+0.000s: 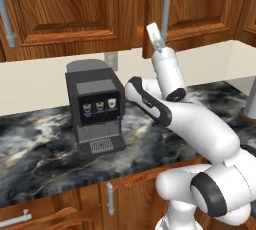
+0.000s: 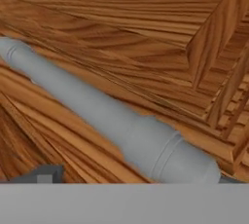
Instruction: Pick the candle and candle from the dining table and place them in the open cabinet. Close the cabinet after placing the objects.
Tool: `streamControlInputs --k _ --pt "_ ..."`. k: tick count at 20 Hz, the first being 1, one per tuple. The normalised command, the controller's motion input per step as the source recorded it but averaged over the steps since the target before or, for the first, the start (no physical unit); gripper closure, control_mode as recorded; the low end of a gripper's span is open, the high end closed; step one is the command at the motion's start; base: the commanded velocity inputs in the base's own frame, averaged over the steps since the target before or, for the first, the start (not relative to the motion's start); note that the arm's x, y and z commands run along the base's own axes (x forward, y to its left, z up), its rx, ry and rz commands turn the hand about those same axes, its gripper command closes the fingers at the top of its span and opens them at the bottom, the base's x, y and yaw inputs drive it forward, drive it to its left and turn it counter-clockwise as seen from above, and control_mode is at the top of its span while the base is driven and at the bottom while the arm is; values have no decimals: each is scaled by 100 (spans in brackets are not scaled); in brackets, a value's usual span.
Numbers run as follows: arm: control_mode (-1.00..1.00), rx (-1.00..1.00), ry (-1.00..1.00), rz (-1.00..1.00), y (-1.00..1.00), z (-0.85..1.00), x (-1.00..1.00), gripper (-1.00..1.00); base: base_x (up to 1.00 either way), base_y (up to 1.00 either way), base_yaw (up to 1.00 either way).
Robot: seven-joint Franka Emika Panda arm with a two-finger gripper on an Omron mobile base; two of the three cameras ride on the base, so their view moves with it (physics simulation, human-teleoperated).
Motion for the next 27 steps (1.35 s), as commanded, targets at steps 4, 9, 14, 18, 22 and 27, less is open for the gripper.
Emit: streamControlInputs --k 4,9,14,18,22,27 --pt "-100 0 0 0 -18 0 99 -100 0 0 0" --pt "-100 0 0 0 -16 0 95 -100 0 0 0" --pt "-100 0 0 0 -17 0 88 -100 0 0 0" --pt "-100 0 0 0 -16 0 83 -100 0 0 0" --pt "-100 0 0 0 -16 0 81 -100 0 0 0" --pt "-100 0 0 0 -16 0 83 -100 0 0 0"
